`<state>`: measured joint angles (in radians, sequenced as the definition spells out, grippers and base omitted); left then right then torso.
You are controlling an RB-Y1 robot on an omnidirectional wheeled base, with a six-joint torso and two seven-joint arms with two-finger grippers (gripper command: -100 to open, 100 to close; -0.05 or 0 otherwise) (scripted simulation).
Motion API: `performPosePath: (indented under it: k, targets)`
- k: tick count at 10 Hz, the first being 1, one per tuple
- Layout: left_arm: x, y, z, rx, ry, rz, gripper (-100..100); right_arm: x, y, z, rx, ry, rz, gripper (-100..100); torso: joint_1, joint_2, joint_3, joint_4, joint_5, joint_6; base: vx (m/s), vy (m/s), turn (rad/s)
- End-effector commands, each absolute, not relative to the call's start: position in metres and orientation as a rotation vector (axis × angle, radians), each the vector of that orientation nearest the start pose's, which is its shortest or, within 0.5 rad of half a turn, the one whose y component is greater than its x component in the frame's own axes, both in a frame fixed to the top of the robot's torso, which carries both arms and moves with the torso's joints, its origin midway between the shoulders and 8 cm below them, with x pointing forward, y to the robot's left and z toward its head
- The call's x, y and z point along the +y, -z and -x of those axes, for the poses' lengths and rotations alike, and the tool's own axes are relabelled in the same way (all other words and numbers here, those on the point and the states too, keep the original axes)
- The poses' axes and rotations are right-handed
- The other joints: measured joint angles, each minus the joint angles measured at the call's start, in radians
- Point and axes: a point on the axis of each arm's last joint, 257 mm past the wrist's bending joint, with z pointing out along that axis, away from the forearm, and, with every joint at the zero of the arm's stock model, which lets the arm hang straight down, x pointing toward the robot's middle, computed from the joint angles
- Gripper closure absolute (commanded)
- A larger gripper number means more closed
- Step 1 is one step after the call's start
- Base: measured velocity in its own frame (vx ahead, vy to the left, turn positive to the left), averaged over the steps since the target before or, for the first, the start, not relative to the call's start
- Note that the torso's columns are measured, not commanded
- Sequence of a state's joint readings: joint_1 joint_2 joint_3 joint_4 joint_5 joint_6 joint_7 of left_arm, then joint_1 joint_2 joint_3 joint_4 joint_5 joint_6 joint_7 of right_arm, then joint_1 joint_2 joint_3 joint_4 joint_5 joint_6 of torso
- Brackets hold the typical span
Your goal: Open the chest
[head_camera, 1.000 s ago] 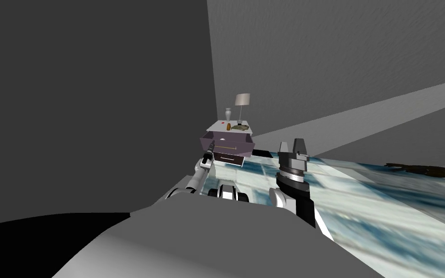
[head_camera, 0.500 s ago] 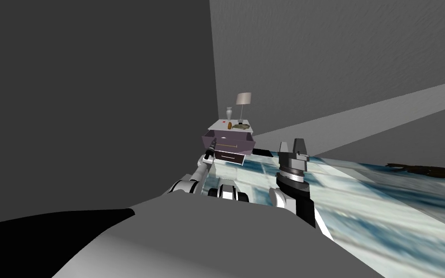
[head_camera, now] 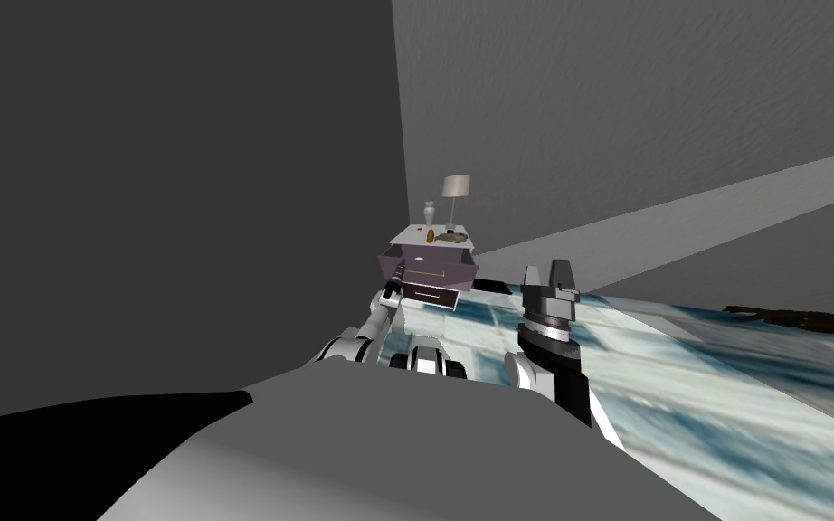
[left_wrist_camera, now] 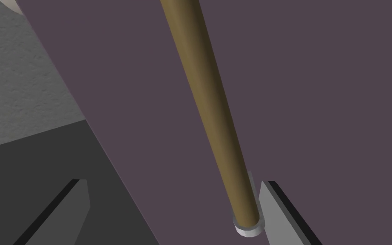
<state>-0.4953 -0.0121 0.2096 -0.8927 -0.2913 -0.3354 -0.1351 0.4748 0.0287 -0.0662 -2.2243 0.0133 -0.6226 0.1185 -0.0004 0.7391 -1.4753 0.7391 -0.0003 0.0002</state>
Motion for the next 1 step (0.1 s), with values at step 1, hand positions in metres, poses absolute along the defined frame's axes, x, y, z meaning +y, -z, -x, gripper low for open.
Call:
performPosePath:
  k: [1]
  targets:
    - [0.1888, 0.2110, -0.6487, 1.303, 1.036, 0.841, 0, -0.2970, -0.0310, -0.3307, 0.559, -1.143, -0.549, 0, 0.000, 0.000, 0.000, 0.000, 0.000, 0.000, 0.000, 0.000, 0.000]
